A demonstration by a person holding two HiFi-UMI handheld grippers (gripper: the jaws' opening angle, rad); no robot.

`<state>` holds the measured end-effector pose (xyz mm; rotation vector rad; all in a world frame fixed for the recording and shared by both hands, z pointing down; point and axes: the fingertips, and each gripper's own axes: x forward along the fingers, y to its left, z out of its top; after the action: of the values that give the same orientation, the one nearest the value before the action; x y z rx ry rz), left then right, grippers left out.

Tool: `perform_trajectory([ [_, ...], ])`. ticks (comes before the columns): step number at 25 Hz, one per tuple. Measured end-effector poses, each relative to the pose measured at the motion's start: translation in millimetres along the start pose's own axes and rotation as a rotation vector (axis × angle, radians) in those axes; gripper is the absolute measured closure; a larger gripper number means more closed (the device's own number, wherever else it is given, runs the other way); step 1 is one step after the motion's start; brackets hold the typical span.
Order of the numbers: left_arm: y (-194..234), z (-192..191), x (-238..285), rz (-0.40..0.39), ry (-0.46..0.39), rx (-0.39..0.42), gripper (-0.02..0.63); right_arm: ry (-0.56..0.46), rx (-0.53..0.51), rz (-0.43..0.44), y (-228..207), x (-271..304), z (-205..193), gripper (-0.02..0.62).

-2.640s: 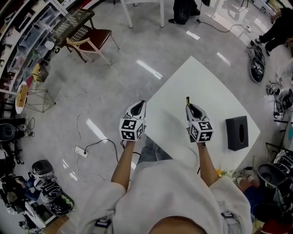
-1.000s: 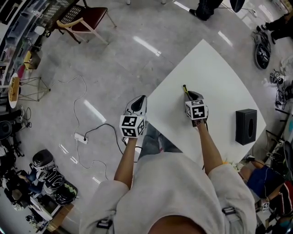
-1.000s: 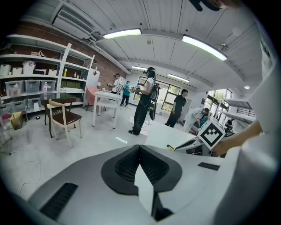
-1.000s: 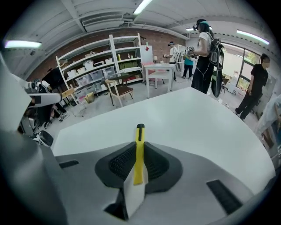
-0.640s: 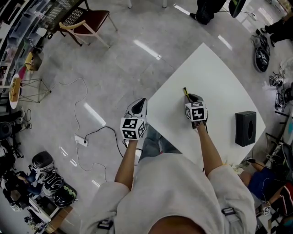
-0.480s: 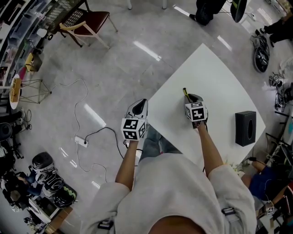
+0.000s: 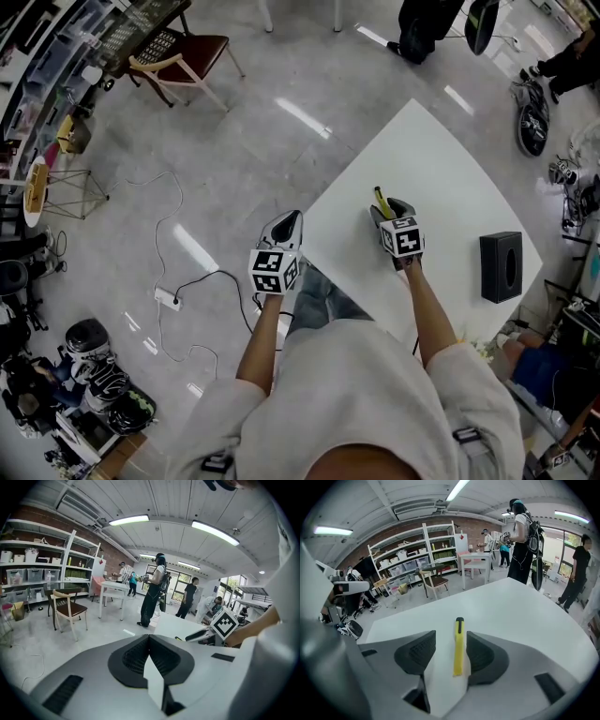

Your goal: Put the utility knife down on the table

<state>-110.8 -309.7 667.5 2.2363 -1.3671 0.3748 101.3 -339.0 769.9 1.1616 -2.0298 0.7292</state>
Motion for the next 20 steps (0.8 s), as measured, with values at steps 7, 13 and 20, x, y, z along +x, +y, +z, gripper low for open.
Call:
perform_trajectory([
  [7,-8,3,-2,-0.01,-0.014,0.012,0.586,-0.098,0.003,-0.071,-4,-31,8,0.396],
  [13,-12,14,-5,-0.011,-0.036,0.025,0.586,-0.212,0.03,-0.13,-9,-72,16,0.464],
  [20,-22,26,-11,-0.014,-0.065,0.053,0.586,-0.289,0.081,-0.151,-19,-100,14,0.555],
])
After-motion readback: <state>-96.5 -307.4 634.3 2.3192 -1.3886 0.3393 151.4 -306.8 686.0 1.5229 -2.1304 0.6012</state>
